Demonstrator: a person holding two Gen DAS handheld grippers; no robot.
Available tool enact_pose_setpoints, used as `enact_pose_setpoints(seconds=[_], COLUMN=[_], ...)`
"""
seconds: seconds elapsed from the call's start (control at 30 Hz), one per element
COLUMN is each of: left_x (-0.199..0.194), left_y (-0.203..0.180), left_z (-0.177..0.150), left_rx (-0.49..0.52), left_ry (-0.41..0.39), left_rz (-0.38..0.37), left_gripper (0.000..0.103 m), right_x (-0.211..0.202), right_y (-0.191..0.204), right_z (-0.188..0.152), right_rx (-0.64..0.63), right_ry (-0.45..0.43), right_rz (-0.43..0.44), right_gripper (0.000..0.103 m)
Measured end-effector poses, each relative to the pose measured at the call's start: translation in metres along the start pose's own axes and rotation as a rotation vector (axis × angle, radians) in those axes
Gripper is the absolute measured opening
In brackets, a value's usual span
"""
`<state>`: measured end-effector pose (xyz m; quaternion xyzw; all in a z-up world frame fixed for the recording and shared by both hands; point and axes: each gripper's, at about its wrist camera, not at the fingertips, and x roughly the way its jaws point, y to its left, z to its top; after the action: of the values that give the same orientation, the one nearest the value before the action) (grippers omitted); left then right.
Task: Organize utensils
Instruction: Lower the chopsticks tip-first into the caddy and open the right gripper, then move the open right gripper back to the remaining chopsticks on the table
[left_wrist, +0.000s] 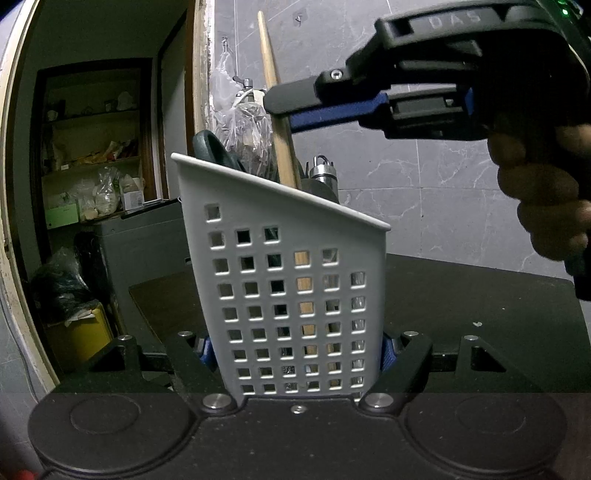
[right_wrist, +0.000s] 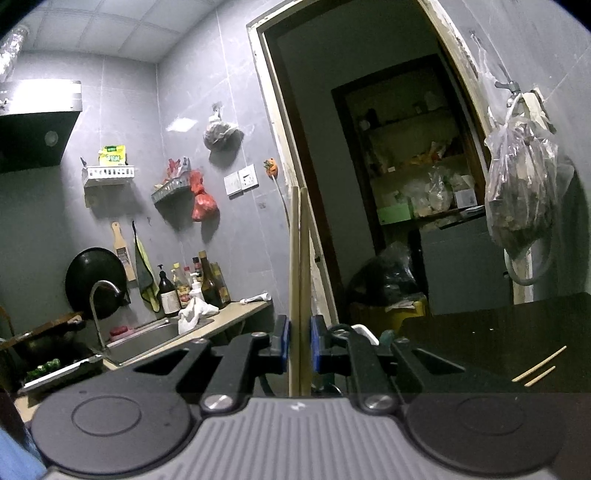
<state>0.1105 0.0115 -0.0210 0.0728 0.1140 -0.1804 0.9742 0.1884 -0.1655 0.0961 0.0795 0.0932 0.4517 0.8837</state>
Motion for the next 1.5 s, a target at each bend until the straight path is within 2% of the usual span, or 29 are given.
enact_pose_setpoints(seconds=[0.87, 0.97, 1.1, 1.2, 1.33, 1.4, 1.47, 1.5], left_x=[0.0, 0.0, 0.0, -0.001, -0.003, -0.004, -0.005, -0.005], left_y=[0.0, 0.0, 0.0, 0.001, 0.003, 0.006, 0.007, 0.007], left_z=[0.0, 0.0, 0.0, 0.0, 0.0, 0.0, -0.001, 0.0], left_rx=[0.002, 0.002, 0.001, 0.002, 0.006, 0.01, 0.017, 0.02], left_ry=[0.001, 0.001, 0.0, -0.001, -0.004, -0.004, -0.003, -0.001], left_rz=[0.001, 0.001, 0.001, 0.0, -0.002, -0.004, -0.006, -0.008], left_gripper=[0.077, 0.077, 0.077, 0.077, 0.077, 0.077, 0.078, 0.078], right_x=[0.002, 0.001, -0.003, -0.01, -0.03, -0.042, -0.054, -0.059], right_y=[0.004, 0.007, 0.01, 0.011, 0.012, 0.009, 0.003, -0.002], right_z=[-0.028, -0.031, -0.032, -0.03, -0.026, -0.024, -0.022, -0.021], right_rx=[-0.042, -0.06, -0.069, -0.074, -0.099, -0.104, -0.095, -0.083], right_ry=[0.04, 0.044, 0.032, 0.003, -0.066, -0.101, -0.135, -0.15], right_rz=[-0.015, -0.008, 0.007, 0.016, 0.001, -0.029, -0.087, -0.131], right_gripper=[0.016, 0.023, 0.026, 0.041, 0.069, 0.082, 0.102, 0.103])
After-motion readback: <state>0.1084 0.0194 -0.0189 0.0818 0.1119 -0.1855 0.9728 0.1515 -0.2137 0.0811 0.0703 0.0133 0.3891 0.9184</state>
